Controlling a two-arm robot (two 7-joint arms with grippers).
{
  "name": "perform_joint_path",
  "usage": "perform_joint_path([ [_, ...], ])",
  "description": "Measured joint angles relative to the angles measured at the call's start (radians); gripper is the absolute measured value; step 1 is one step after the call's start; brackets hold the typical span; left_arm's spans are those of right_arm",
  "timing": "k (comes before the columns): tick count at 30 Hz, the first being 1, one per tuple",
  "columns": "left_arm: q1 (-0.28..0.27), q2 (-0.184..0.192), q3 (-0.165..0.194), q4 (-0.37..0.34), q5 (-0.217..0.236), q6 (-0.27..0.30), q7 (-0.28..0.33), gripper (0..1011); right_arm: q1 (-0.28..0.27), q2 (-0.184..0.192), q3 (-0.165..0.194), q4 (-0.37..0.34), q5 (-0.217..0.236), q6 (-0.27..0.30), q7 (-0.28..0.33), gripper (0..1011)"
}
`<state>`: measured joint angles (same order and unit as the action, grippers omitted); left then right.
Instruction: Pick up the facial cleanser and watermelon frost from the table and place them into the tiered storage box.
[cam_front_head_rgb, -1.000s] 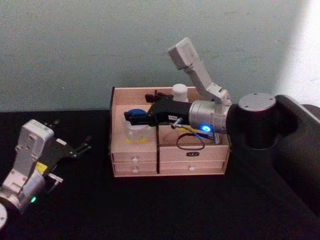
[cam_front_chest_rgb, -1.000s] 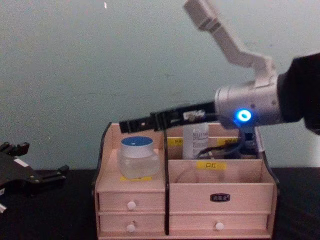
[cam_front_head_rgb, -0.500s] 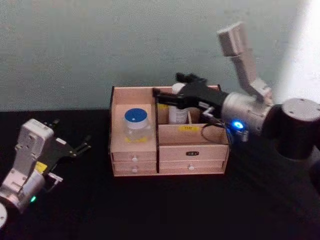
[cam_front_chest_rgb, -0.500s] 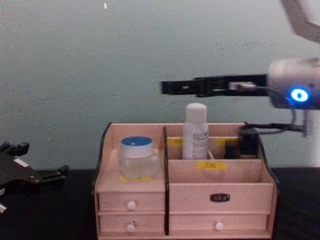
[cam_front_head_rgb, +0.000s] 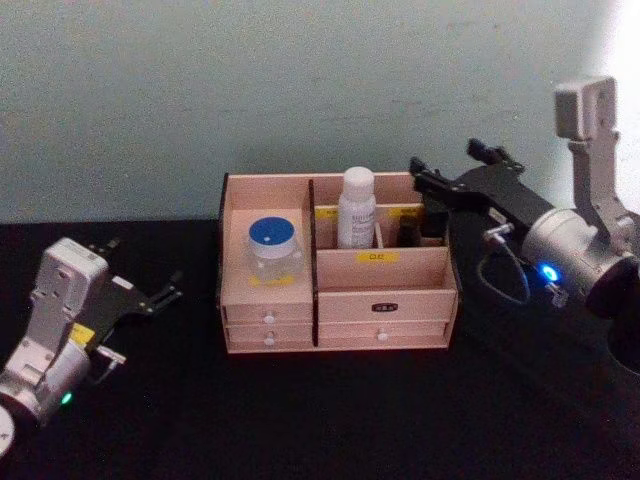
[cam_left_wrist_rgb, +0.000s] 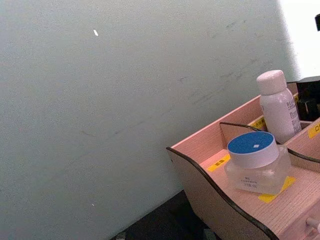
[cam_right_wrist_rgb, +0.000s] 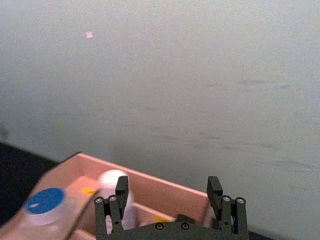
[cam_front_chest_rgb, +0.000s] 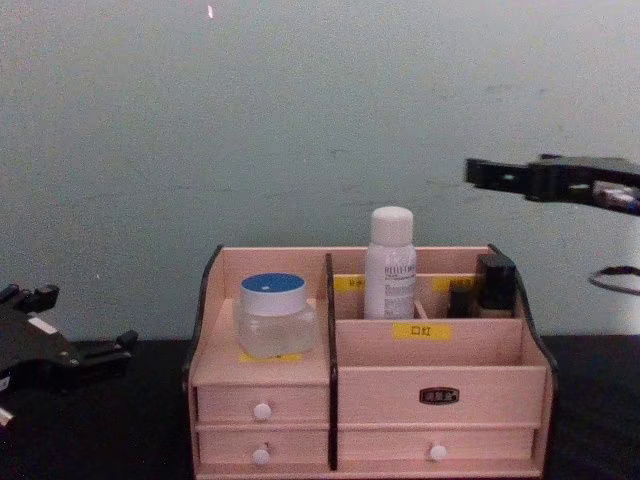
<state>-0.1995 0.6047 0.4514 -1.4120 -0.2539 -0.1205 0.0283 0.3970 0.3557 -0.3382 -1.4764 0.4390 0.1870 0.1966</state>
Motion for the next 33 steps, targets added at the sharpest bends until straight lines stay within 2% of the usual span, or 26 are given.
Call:
perform_joint_path([
  [4,0.000,0.000,0.000,0.000,0.000,0.000,0.000,1001,-0.032,-0.012,0.033,0.000,-0.038,-0.043,-0.064,1002],
  [9,0.000,0.000,0.000,0.000,0.000,0.000,0.000,1001,-0.048,-0.025,0.046,0.020,-0.081,-0.066,-0.119,1002],
  [18,0.000,0.000,0.000,0.000,0.000,0.000,0.000,1001,-0.065,-0.071,0.063,0.107,-0.180,-0.109,-0.237,1002],
  [24,0.000,0.000,0.000,0.000,0.000,0.000,0.000,1001,-0.068,-0.093,0.069,0.152,-0.221,-0.128,-0.270,1002],
  [33,0.000,0.000,0.000,0.000,0.000,0.000,0.000,1001,-0.061,-0.113,0.070,0.201,-0.252,-0.113,-0.272,1002],
])
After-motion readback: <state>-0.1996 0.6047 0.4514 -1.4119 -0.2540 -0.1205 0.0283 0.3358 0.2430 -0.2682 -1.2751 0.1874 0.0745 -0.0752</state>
